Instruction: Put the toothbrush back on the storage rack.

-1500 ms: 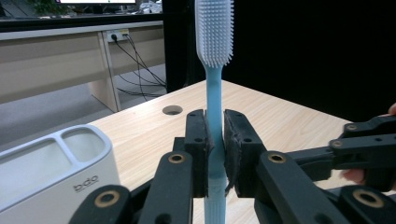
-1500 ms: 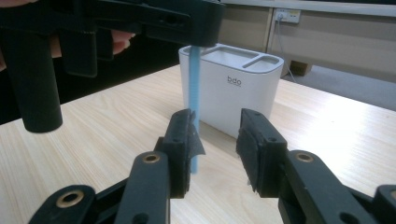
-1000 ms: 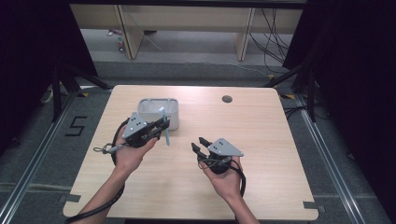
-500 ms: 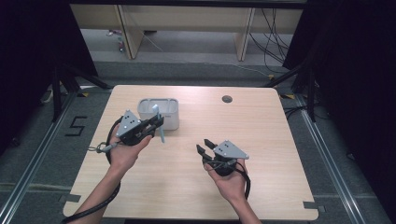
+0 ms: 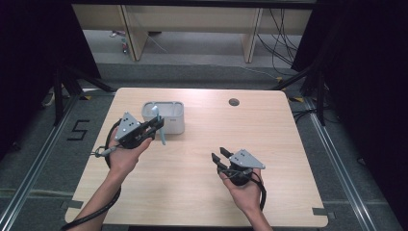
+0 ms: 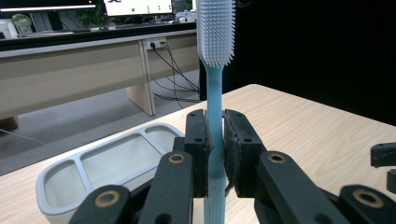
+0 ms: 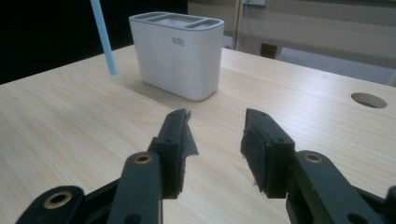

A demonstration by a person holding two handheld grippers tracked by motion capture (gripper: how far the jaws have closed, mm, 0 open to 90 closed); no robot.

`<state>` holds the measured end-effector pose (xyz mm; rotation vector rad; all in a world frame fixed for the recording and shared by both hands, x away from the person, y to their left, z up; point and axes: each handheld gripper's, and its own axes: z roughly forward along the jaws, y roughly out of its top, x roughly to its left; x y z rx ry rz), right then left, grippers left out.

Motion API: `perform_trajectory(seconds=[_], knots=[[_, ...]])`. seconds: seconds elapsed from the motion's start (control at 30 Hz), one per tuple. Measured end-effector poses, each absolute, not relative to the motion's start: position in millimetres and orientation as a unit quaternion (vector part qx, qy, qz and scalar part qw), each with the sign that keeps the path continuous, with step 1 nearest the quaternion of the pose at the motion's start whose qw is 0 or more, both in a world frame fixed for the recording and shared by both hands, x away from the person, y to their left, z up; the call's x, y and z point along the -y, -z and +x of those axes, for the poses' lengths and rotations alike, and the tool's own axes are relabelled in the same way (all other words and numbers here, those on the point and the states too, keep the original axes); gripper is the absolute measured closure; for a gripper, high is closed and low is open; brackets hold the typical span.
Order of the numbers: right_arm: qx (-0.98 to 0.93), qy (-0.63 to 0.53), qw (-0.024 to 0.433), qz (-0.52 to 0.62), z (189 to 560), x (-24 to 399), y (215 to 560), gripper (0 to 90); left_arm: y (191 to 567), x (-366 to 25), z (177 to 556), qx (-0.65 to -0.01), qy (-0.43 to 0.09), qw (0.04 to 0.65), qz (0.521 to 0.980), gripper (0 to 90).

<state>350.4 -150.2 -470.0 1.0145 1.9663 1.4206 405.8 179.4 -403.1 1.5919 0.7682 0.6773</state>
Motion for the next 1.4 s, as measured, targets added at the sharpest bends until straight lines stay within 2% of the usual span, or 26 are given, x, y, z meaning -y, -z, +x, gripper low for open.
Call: perform_trajectory(seconds=[0.17, 0.2, 0.43, 0.87, 1.07, 1.2, 1.4], knots=[[-0.722, -0.525, 0.251, 0.375, 350, 156, 474, 60.4, 402, -181, 408, -0.33, -0.293, 0.583, 0.682, 80.0], [-0.721, -0.522, 0.263, 0.372, 350, 157, 475, 60.4, 401, -182, 409, -0.33, -0.294, 0.582, 0.682, 80.0], [-0.714, -0.521, 0.243, 0.4, 345, 160, 481, 60.4, 399, -185, 412, -0.332, -0.302, 0.581, 0.679, 80.0], [-0.717, -0.522, 0.26, 0.383, 347, 165, 487, 60.3, 394, -191, 418, -0.337, -0.311, 0.578, 0.675, 80.0], [-0.715, -0.525, 0.243, 0.393, 345, 164, 489, 60.2, 389, -196, 422, -0.34, -0.321, 0.576, 0.67, 80.0], [-0.719, -0.516, 0.263, 0.385, 346, 167, 490, 60.1, 387, -198, 424, -0.341, -0.328, 0.574, 0.668, 80.0], [-0.717, -0.523, 0.247, 0.389, 347, 164, 491, 60.1, 385, -200, 427, -0.346, -0.323, 0.576, 0.667, 80.0]])
